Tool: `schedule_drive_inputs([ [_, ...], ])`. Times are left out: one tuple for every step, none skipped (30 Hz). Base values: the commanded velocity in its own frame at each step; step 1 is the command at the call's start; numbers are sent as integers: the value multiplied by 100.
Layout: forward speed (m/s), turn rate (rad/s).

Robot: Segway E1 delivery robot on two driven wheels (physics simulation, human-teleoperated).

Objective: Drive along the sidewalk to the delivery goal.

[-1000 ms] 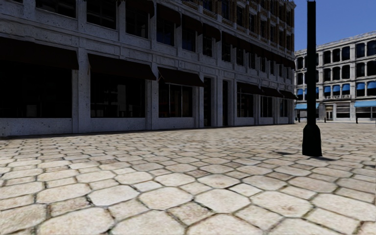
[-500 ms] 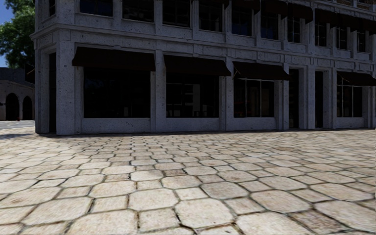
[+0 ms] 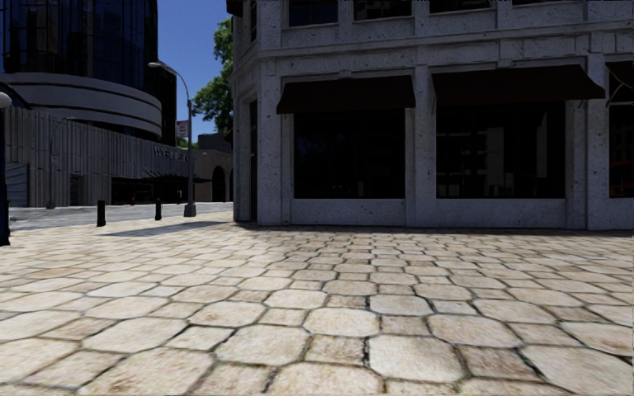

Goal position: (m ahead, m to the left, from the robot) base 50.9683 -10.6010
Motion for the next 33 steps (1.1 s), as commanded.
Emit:
schedule_drive_inputs([
  [200,32],
  [200,32],
  [200,23],
  [200,20],
  [200,20],
  [200,20],
  [200,19],
  [200,19],
  [200,19],
  [200,19],
  [200,19],
  [200,19],
  [200,19],
  [200,19],
  [200,19],
  [200,19],
  [200,24],
  [200,24],
  [200,42],
  [200,57],
  [200,65],
  [200,65],
  [200,66],
  [200,67],
  [200,67],
  [200,67],
  [200,67],
  [200,67],
  [200,67],
  [200,67],
  [200,67],
  [200,67],
  [200,67],
])
